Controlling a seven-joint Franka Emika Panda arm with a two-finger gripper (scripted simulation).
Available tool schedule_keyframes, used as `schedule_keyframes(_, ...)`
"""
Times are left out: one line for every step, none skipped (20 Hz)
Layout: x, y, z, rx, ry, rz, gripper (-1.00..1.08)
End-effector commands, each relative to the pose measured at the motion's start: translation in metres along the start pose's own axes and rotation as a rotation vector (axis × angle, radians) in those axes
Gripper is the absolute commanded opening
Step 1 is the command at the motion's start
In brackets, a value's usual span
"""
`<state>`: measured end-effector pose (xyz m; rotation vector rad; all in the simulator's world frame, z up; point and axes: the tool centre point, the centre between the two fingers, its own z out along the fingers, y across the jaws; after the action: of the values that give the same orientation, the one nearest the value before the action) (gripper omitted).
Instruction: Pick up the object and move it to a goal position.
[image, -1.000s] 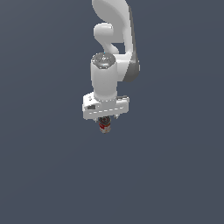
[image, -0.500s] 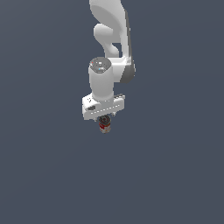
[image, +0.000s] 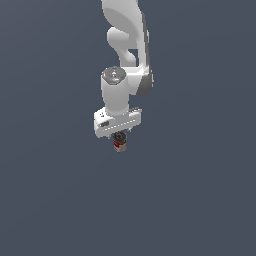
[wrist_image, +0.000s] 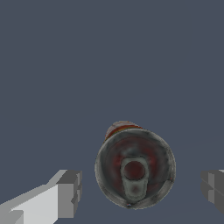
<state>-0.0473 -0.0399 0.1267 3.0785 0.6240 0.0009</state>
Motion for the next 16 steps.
schedule_keyframes(0.000,0.000,0.004,0.000,0.000,0.000,1.00)
schedule_keyframes(0.000,0.000,0.007,0.000,0.000,-0.001,1.00)
schedule_keyframes(-0.001,0.000,0.011,0.000,0.000,-0.001,1.00)
schedule_keyframes(-0.001,0.000,0.015,0.000,0.000,-0.001,1.00)
schedule_keyframes(-0.001,0.000,0.020,0.000,0.000,-0.001,1.00)
schedule_keyframes(-0.001,-0.001,0.026,0.001,0.000,-0.002,1.00)
schedule_keyframes(-0.002,-0.001,0.031,0.001,0.000,-0.002,1.00)
schedule_keyframes(-0.002,-0.001,0.035,0.001,0.000,-0.003,1.00)
schedule_keyframes(-0.002,-0.001,0.039,0.001,0.000,-0.003,1.00)
schedule_keyframes(-0.002,-0.001,0.042,0.001,0.000,-0.004,1.00)
schedule_keyframes(-0.002,-0.001,0.045,0.001,0.000,-0.004,1.00)
schedule_keyframes(-0.001,-0.001,0.047,0.001,0.000,-0.004,1.00)
schedule_keyframes(-0.001,0.000,0.048,0.001,0.000,-0.004,1.00)
schedule_keyframes(-0.001,0.000,0.049,0.001,0.000,-0.004,1.00)
schedule_keyframes(-0.001,0.000,0.049,0.001,0.000,-0.004,1.00)
schedule_keyframes(-0.001,0.000,0.049,0.001,0.000,-0.004,-1.00)
